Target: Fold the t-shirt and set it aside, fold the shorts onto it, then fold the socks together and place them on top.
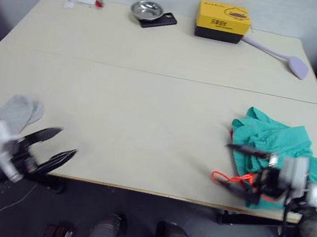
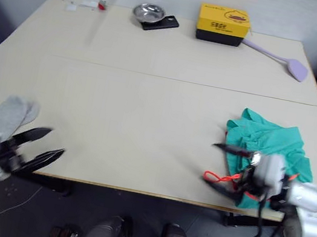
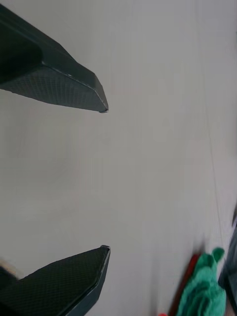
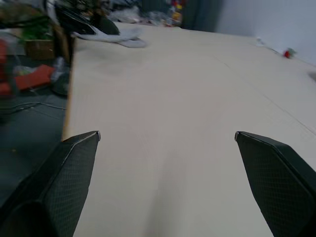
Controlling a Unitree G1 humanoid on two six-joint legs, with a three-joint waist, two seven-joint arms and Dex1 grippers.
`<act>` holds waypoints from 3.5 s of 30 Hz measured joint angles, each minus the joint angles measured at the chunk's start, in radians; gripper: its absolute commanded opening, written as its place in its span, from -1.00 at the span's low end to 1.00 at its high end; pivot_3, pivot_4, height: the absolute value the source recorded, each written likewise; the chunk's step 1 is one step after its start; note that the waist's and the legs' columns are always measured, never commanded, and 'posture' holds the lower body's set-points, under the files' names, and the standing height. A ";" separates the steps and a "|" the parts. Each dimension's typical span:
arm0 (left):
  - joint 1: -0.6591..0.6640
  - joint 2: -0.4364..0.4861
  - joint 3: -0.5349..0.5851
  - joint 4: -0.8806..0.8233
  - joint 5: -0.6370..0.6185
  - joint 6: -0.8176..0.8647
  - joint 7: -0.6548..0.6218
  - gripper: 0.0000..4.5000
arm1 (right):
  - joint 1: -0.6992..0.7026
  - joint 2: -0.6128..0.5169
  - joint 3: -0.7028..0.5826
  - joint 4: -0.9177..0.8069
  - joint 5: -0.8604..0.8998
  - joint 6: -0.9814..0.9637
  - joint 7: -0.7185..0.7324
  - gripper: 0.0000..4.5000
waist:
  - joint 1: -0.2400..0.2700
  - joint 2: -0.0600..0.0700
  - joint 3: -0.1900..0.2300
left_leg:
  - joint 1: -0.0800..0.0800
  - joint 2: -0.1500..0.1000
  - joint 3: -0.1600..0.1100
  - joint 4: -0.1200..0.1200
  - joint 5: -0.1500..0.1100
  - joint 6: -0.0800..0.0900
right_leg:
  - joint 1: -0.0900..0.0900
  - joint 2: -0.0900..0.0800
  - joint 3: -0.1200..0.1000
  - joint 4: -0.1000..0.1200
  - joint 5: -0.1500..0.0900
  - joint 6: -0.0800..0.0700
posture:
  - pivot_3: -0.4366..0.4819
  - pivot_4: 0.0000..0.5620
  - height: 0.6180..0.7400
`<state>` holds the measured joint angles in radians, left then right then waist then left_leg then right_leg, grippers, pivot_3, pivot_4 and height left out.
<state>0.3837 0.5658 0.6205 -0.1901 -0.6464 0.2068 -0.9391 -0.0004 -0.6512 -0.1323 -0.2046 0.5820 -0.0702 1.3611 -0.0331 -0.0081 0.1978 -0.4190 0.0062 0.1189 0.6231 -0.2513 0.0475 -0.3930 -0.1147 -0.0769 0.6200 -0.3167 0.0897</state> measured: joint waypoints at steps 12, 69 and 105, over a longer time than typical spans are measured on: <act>0.233 -0.166 0.248 0.103 -0.039 -0.034 0.138 1.00 | 0.023 0.032 0.046 -0.024 -0.004 -0.072 0.009 0.98 | 0.010 -0.010 -0.006 | -0.002 0.001 0.000 -0.001 -0.002 0.002 | 0.002 0.000 -0.001 -0.010 -0.007 -0.018 | -0.05 -0.47 1.00; -0.733 0.045 -0.583 0.062 0.309 0.473 0.233 -0.99 | 0.044 -0.079 -0.052 -0.179 0.058 0.222 -0.175 1.00 | 0.038 -0.002 -0.016 | 0.007 0.002 0.005 -0.002 0.005 -0.001 | 0.004 0.000 -0.005 0.006 -0.003 -0.008 | -0.05 -0.47 1.00; -1.159 0.011 -0.685 0.643 0.349 0.292 -0.015 0.99 | -0.211 0.012 0.126 -0.131 0.090 0.845 -0.780 1.00 | 0.035 -0.008 -0.012 | -0.006 0.006 0.002 0.008 0.003 -0.003 | -0.004 0.001 -0.009 0.006 -0.004 -0.005 | -0.05 -0.47 1.00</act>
<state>-0.7754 0.5766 -0.0647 0.4525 -0.2973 0.4983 -0.9542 -0.2112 -0.6390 -0.0061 -0.3361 0.6715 0.7753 0.5808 0.0024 -0.0162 0.1861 -0.4252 0.0118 0.1212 0.6314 -0.2484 0.0441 -0.3966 -0.1141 -0.0858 0.6260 -0.3205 0.0845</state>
